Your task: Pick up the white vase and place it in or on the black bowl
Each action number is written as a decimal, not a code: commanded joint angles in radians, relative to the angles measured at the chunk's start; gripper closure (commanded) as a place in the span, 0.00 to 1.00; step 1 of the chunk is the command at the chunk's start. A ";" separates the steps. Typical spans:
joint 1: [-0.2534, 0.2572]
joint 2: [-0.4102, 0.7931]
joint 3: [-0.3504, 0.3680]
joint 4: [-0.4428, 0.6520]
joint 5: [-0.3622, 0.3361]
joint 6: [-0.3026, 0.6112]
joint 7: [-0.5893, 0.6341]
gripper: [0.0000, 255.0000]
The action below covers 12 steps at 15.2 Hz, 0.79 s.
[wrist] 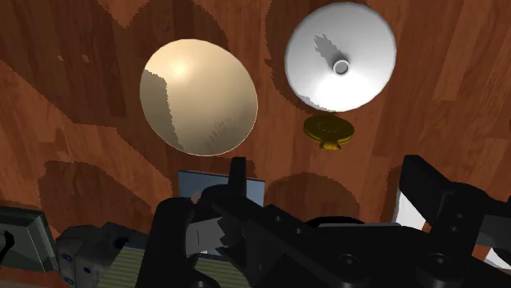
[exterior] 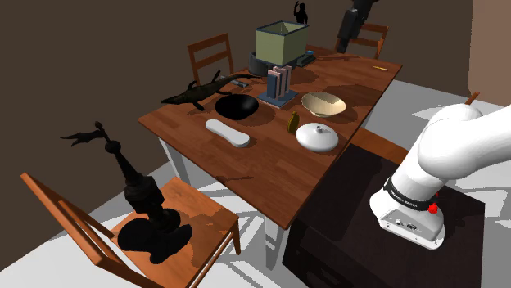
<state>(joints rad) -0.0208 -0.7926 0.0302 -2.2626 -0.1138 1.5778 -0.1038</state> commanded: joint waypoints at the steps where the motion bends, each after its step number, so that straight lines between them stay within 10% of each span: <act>1: 0.000 0.000 0.000 0.000 0.000 0.000 0.000 0.00; 12: 0.012 -0.056 0.032 -0.386 0.063 0.296 0.117 0.00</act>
<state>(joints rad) -0.0107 -0.8429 0.0581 -2.6099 -0.0578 1.8428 0.0019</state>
